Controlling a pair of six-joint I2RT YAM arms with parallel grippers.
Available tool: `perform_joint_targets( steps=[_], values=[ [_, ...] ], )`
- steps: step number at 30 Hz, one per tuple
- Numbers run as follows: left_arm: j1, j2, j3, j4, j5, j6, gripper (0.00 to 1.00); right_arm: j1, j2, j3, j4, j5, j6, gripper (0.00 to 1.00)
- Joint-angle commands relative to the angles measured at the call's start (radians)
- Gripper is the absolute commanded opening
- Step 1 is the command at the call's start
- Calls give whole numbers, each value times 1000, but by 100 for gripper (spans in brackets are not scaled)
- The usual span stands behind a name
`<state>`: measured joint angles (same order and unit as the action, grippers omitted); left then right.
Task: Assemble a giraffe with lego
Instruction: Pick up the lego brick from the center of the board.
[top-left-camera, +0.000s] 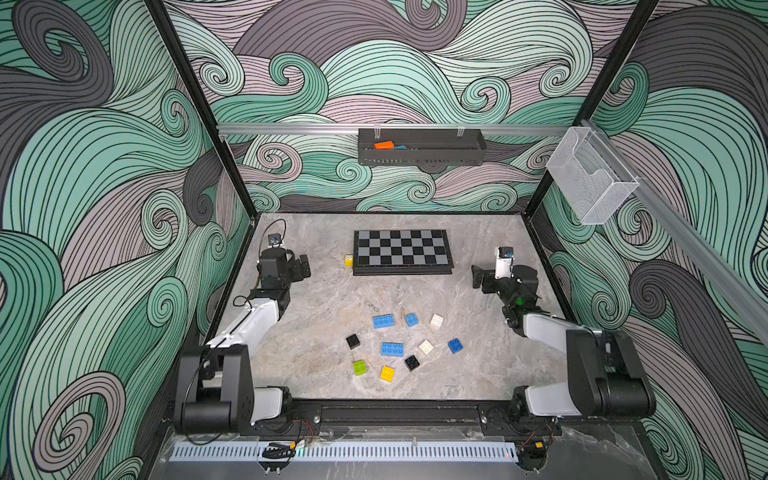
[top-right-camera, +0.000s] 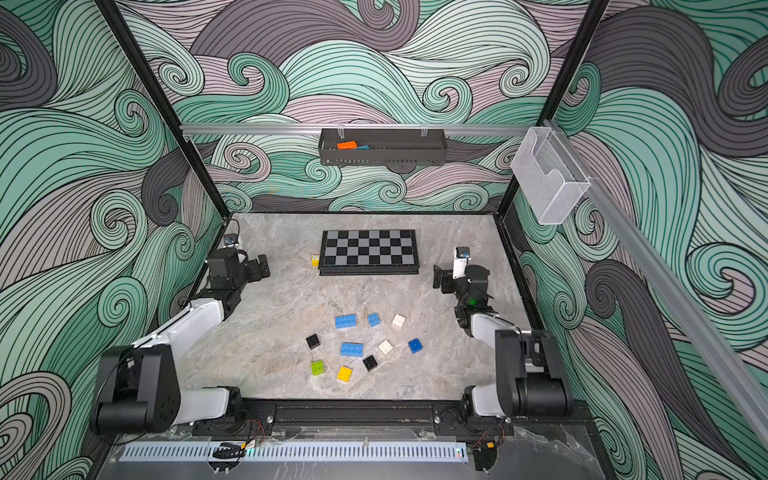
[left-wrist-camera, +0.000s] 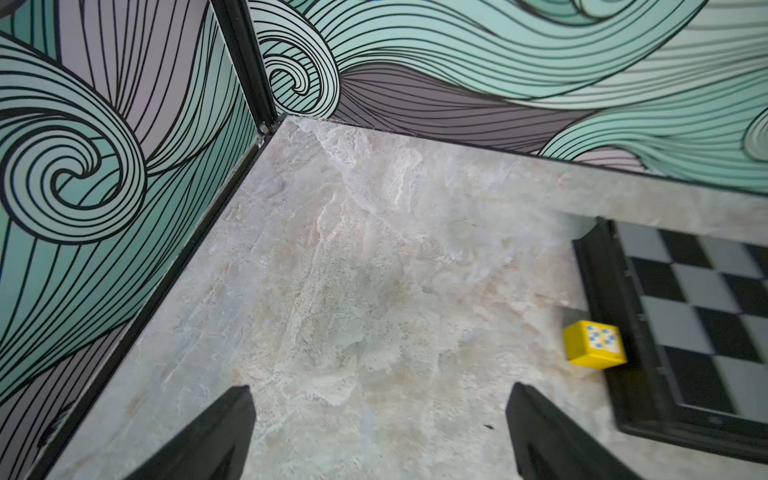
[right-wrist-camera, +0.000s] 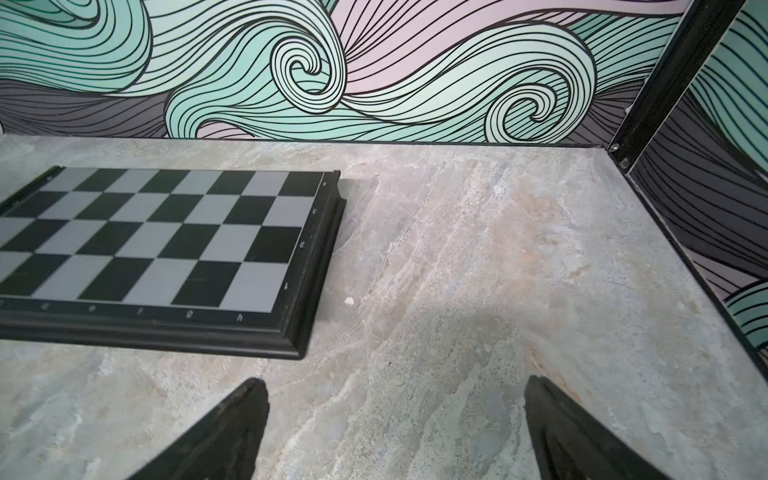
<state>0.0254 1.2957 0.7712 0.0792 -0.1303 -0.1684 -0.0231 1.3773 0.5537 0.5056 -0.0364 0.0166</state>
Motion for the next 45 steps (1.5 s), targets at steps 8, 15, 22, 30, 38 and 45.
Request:
perform_joint_targets(
  steps=[8,15,22,30,38,45],
  values=[
    [-49,-33,254,-751,349,-240,99,129,-216,329,-906,-176,63,99],
    [-149,0,309,-995,450,-244,99,456,-407,501,-1385,-18,104,99],
    [-267,-13,201,-962,474,-324,99,771,-454,572,-1584,84,298,98],
    [-314,-36,220,-1060,446,-436,99,979,-304,581,-1490,68,164,99],
    [-386,-98,177,-1107,431,-559,97,1064,-314,471,-1398,-31,180,99],
    [-445,-227,36,-980,420,-613,97,1119,-226,401,-1389,3,255,86]
  ],
)
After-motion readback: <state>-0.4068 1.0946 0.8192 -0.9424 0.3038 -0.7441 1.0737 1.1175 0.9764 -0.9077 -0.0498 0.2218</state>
